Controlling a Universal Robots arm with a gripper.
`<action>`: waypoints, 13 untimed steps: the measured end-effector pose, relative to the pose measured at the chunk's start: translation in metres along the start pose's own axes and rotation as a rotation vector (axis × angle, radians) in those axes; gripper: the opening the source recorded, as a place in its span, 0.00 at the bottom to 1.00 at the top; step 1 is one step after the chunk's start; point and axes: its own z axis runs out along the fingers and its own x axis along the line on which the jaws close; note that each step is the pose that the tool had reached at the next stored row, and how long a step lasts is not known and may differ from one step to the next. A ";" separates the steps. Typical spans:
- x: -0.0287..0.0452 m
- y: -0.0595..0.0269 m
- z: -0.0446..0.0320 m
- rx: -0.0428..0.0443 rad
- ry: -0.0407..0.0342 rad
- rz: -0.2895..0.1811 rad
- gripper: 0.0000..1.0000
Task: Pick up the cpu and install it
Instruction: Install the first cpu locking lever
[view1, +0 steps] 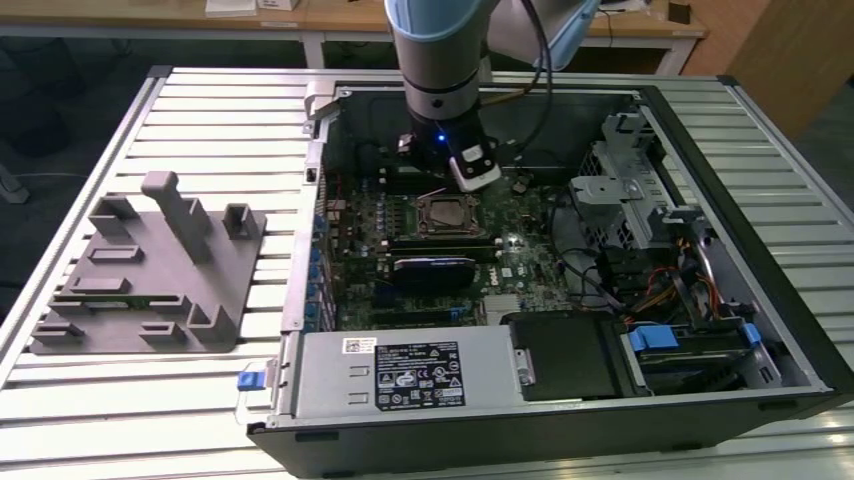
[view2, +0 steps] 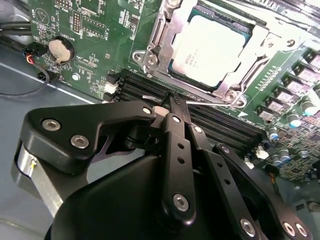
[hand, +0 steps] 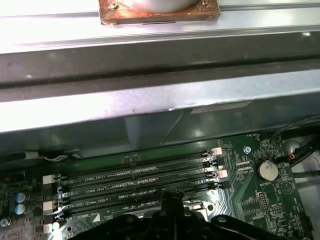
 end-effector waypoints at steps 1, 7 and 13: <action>0.0007 0.0003 0.0004 0.0003 -0.0021 0.005 0.11; 0.0042 0.0018 0.0035 0.0018 -0.0190 0.026 0.11; 0.0049 0.0028 0.0061 0.0079 -0.0357 0.055 0.11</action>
